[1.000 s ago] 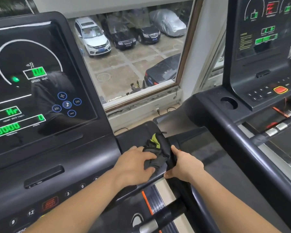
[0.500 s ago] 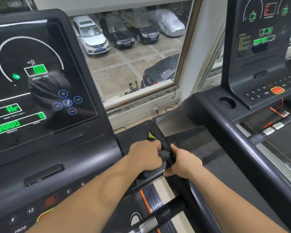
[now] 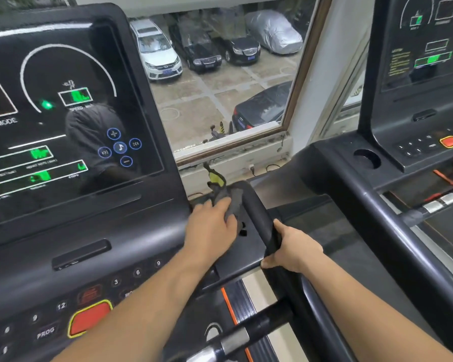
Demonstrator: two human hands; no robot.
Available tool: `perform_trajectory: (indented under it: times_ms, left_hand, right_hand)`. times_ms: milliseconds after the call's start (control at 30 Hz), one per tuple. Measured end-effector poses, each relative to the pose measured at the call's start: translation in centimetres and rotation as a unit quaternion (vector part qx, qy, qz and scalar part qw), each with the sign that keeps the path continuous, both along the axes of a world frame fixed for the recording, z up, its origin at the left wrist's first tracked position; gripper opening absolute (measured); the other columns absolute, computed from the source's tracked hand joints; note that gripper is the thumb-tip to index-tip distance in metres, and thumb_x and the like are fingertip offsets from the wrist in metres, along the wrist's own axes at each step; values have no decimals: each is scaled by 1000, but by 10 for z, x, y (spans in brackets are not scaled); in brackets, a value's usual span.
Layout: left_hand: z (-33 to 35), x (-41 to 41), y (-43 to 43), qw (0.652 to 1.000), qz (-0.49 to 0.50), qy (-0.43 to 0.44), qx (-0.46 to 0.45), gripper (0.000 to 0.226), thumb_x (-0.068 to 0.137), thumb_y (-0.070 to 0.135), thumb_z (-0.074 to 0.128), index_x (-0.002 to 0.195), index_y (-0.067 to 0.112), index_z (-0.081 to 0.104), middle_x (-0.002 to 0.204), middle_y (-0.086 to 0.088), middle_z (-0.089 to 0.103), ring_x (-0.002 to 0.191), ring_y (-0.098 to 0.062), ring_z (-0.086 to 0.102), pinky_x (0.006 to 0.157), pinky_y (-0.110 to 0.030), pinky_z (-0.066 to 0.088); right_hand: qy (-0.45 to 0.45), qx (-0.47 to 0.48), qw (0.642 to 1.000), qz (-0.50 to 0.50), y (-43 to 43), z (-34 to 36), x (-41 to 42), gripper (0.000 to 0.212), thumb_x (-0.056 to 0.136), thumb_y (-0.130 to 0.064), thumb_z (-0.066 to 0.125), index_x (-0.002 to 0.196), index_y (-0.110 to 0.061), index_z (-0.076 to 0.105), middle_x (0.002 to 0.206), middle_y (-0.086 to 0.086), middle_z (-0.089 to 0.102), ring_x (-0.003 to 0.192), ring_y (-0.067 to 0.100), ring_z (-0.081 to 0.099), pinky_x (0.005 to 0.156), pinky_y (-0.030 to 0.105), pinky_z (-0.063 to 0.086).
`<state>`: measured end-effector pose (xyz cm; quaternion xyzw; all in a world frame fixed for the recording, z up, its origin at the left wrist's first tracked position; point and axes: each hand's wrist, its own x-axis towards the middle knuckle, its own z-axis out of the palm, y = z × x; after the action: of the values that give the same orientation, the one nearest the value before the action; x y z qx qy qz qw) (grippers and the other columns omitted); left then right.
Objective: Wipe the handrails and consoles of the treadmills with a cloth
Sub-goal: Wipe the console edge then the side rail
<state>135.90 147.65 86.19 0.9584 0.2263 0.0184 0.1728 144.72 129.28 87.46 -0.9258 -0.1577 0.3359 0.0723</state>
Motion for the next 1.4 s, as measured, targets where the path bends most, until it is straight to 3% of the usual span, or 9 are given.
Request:
perform_trajectory:
  times_ms: [233, 533, 733, 867, 967, 1100, 1167, 1300, 1400]
  left_hand:
    - [-36, -28, -39, 979, -196, -34, 54, 51, 85, 39, 49, 134, 33, 64, 136, -13, 62, 133, -35, 54, 117, -50, 40]
    - [-28, 37, -13, 999, 18, -39, 19, 46, 94, 36, 60, 139, 29, 59, 148, -13, 43, 122, -38, 42, 98, -50, 43]
    - [-42, -6, -21, 974, -214, -73, 26, 53, 81, 37, 62, 134, 34, 60, 136, -5, 48, 114, -32, 48, 87, -47, 49]
    - [-38, 50, 8, 993, -102, -45, 29, 48, 93, 33, 61, 141, 32, 57, 140, -12, 44, 119, -38, 45, 96, -50, 45]
    - [-35, 44, -29, 998, -37, -54, -5, 46, 92, 34, 64, 138, 33, 57, 143, -11, 43, 119, -37, 43, 95, -50, 45]
    - [-49, -4, -61, 945, -302, -120, 43, 42, 81, 33, 65, 123, 35, 63, 133, -3, 51, 106, -31, 53, 81, -45, 49]
    - [-46, 14, -39, 925, -360, -117, 41, 44, 82, 37, 60, 126, 38, 61, 129, -3, 53, 102, -31, 53, 80, -44, 49]
    - [-30, 70, -14, 970, -224, -38, 88, 75, 92, 41, 59, 159, 35, 26, 133, -11, 51, 110, -37, 51, 88, -47, 47]
    - [-18, 69, -37, 990, -136, -43, 10, 105, 89, 43, 63, 163, 21, -8, 123, -11, 58, 108, -38, 54, 89, -48, 50]
  right_hand:
    - [-22, 5, 1000, 15, -2, -3, 1, 121, 67, -55, 88, 161, -42, 12, 133, -14, 63, 125, 16, 60, 97, 36, 52]
    - [-6, 14, 1000, -2, -3, -3, 2, 120, 68, -53, 87, 160, -48, 10, 134, -13, 63, 125, 18, 60, 95, 36, 52]
    - [-27, 9, 1000, 3, -1, -8, 1, 96, 64, -57, 84, 145, -51, 32, 123, -17, 66, 119, 17, 63, 92, 37, 55]
    - [-23, 4, 1000, -10, -3, -10, 2, 122, 68, -58, 83, 160, -49, 5, 146, -14, 55, 134, 17, 53, 99, 38, 51]
    - [-49, 35, 998, -35, -7, -11, -15, 113, 71, -58, 81, 160, -45, 12, 143, -14, 56, 131, 16, 55, 95, 36, 52]
    - [-101, 95, 981, -133, -29, -15, -46, 59, 67, -55, 79, 118, -39, 53, 106, -17, 60, 103, 11, 64, 81, 35, 56]
    - [-86, 81, 982, -149, -49, -14, -54, 60, 69, -52, 81, 121, -37, 55, 110, -16, 58, 109, 12, 61, 82, 32, 52]
    - [-52, 52, 981, -179, -80, -12, -68, 73, 70, -60, 80, 134, -33, 55, 128, -10, 61, 116, 14, 60, 83, 29, 48]
    - [-32, 45, 978, -200, -94, -12, -77, 75, 68, -63, 81, 132, -32, 57, 126, -10, 63, 115, 15, 62, 83, 29, 48]
